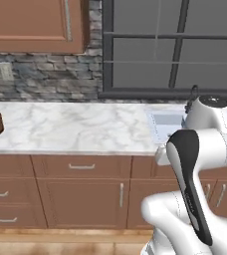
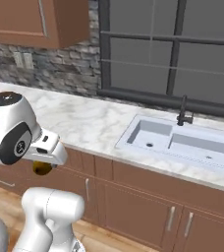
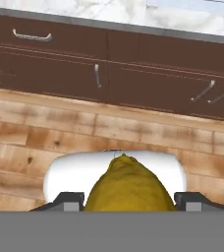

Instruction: Retrieve a lemon from the fridge and place it on the cutting board with the fish.

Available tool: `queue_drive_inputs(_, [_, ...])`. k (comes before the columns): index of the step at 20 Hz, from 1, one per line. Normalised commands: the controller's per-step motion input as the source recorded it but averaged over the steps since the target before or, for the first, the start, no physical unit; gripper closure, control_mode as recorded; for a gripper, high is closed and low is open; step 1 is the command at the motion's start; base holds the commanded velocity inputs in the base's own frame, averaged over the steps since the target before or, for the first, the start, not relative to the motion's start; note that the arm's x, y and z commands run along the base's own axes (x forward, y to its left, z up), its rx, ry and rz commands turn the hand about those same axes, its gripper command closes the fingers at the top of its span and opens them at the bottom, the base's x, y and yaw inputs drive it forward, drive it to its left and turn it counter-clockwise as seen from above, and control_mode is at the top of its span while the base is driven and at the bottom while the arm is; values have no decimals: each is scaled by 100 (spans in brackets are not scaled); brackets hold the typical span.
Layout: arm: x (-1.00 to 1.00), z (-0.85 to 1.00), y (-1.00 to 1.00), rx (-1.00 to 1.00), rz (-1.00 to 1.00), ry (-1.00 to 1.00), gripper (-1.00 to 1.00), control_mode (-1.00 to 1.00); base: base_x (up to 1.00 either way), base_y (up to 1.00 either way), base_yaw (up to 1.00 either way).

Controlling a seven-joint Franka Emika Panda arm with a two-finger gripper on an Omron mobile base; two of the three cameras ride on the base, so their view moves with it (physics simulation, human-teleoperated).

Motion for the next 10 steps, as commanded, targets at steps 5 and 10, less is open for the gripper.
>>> queue_drive_inputs(5, [0, 0, 0, 0, 0, 0, 100, 100, 23, 100, -11])
queue_drive_inputs(10, [0, 0, 0, 0, 0, 0, 100, 100, 28, 100, -15])
